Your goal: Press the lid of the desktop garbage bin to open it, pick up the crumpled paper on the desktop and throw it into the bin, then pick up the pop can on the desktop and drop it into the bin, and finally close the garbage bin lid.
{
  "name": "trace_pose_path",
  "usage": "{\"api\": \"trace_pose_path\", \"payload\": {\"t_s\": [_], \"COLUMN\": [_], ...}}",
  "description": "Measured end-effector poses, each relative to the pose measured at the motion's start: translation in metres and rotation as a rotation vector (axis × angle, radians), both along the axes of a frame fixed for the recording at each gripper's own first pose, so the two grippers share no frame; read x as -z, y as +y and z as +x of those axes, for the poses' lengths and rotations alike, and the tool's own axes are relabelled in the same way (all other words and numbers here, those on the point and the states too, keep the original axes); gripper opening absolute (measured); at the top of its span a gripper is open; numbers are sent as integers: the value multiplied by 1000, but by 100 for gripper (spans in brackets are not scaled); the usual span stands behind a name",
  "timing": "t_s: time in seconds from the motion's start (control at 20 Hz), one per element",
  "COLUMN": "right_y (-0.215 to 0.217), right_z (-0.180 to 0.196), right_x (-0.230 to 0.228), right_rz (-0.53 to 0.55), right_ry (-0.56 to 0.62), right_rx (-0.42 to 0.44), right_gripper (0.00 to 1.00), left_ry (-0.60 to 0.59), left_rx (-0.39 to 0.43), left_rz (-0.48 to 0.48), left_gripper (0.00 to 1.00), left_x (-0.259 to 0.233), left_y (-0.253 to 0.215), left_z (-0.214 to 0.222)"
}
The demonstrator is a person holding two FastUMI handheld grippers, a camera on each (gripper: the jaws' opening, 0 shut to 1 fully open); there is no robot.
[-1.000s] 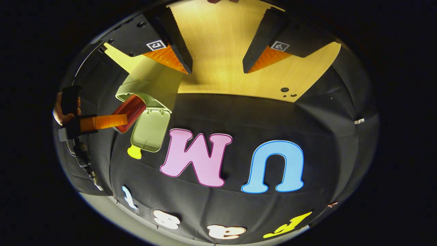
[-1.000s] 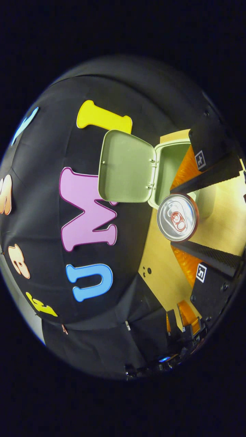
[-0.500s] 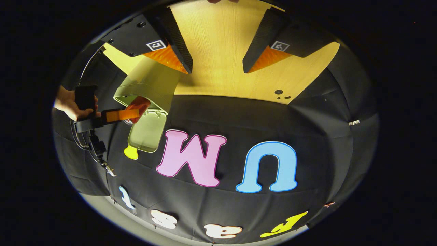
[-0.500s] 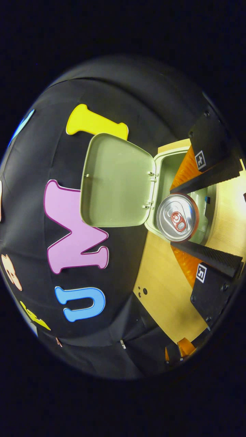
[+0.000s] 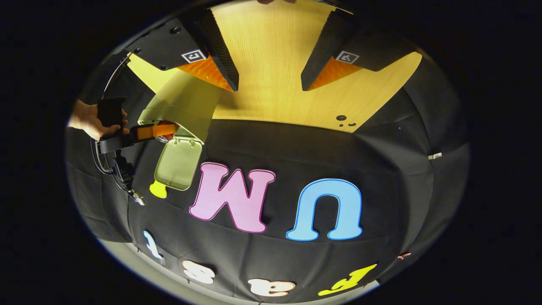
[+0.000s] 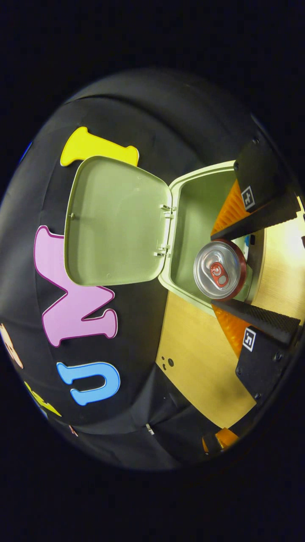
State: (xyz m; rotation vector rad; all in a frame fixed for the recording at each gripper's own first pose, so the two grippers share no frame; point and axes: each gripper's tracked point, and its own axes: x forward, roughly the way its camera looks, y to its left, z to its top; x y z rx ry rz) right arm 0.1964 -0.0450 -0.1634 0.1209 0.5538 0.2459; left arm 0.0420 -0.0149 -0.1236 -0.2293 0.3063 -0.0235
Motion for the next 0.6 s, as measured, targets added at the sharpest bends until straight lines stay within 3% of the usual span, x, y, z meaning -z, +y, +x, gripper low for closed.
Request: {"api": "trace_pose_path", "payload": {"t_s": [0.6], "right_y": [-3], "right_z": [-17], "right_x": [-25], "right_rz": [30], "right_ry": [-66], "right_rx": [0], "right_gripper": [84], "left_ry": [-8], "left_rx": [15], "left_rz": [5], "left_gripper": [95], "left_x": [-4], "left_y": [-6], "left_z": [4]}}
